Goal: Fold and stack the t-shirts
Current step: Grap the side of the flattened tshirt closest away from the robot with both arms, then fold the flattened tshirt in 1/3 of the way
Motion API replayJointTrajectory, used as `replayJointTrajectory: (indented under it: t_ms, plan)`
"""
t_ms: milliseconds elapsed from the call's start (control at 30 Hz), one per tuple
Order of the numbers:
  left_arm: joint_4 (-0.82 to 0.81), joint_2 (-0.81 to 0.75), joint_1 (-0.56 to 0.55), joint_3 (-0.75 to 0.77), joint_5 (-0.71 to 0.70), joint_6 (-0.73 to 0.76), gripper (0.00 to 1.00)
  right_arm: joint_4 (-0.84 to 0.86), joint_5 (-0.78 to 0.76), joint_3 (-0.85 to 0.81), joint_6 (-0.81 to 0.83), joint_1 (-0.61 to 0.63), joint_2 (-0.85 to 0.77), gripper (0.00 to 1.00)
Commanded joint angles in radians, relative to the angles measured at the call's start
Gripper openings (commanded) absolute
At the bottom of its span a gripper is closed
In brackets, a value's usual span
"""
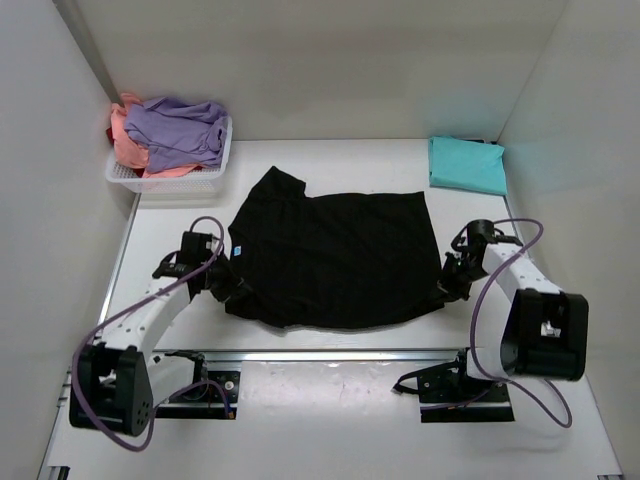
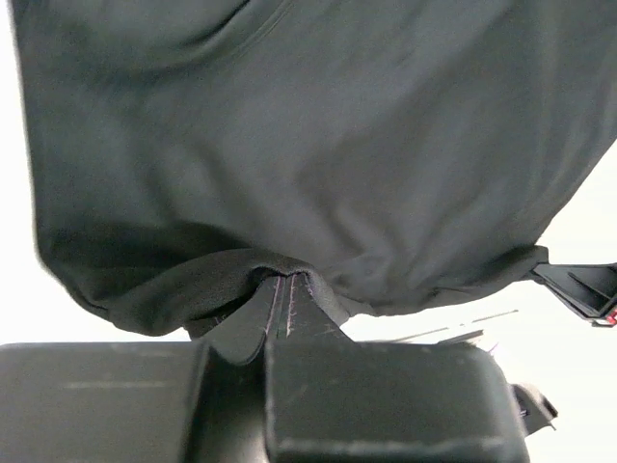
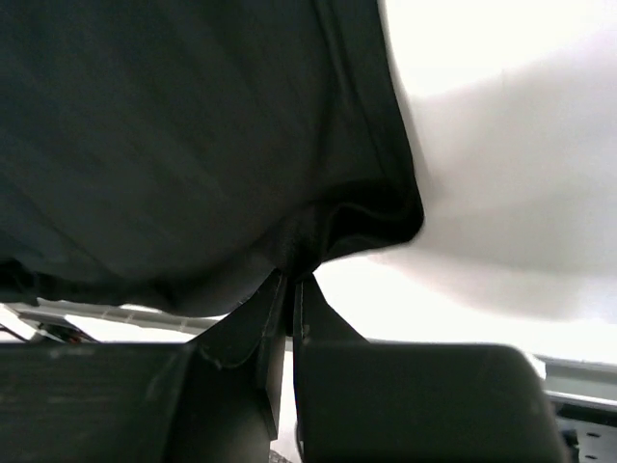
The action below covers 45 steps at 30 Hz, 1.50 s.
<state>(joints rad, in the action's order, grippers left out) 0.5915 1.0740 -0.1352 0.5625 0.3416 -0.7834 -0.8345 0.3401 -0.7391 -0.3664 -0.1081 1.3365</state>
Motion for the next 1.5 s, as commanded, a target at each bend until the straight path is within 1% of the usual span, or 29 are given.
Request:
replayJointTrajectory:
  t_ms: [0,100,233,267,500,633,800,1133,1167,1200,1233,1267,1300,1400,1467]
  plan:
    - [-0.059,0.07,0.003,0.094,-0.019,-0.011,0.0,0.024,0.007,-0.111,0.017,-0.008,0.065,0.0]
    - [-0.059,0.144,0.016,0.175,-0.024,-0.01,0.0,0.024,0.017,-0.183,0.015,-0.016,0.13,0.0]
    - [-0.068,0.245,0.031,0.218,-0.026,-0.016,0.0,0.021,0.008,-0.275,0.015,-0.016,0.226,0.0]
    - [-0.082,0.248,0.034,0.238,-0.026,-0.011,0.0,0.021,0.017,-0.295,0.017,-0.019,0.237,0.0]
    - [-0.091,0.42,0.054,0.375,-0.027,-0.008,0.0,0.026,0.031,-0.402,0.018,-0.039,0.363,0.0]
    - [-0.084,0.484,0.059,0.45,-0.032,-0.001,0.0,0.023,0.043,-0.433,0.015,-0.044,0.409,0.0]
    - [-0.094,0.532,0.074,0.478,-0.026,-0.005,0.0,0.034,0.06,-0.45,0.003,-0.056,0.434,0.0]
    - [-0.105,0.604,0.1,0.542,-0.013,-0.007,0.0,0.028,0.036,-0.476,0.001,-0.09,0.469,0.0]
    - [-0.102,0.612,0.098,0.545,-0.01,-0.011,0.09,0.029,0.03,-0.48,0.001,-0.091,0.48,0.01]
    - [-0.12,0.619,0.103,0.544,-0.001,-0.019,0.26,0.035,0.02,-0.493,0.003,-0.088,0.475,0.1]
    - [-0.124,0.629,0.115,0.554,0.002,-0.02,0.36,0.023,0.001,-0.506,0.001,-0.078,0.472,0.12]
    - [-0.133,0.632,0.114,0.557,0.007,-0.017,0.38,0.031,-0.034,-0.532,-0.003,-0.067,0.468,0.16]
    - [-0.134,0.639,0.117,0.573,0.008,-0.016,0.43,0.022,-0.073,-0.56,-0.002,-0.059,0.461,0.22]
    - [-0.151,0.664,0.114,0.619,0.033,-0.022,0.4,0.035,-0.145,-0.629,-0.005,-0.024,0.437,0.28]
    - [-0.144,0.698,0.099,0.649,0.039,-0.02,0.4,0.054,-0.164,-0.657,-0.014,-0.008,0.429,0.3]
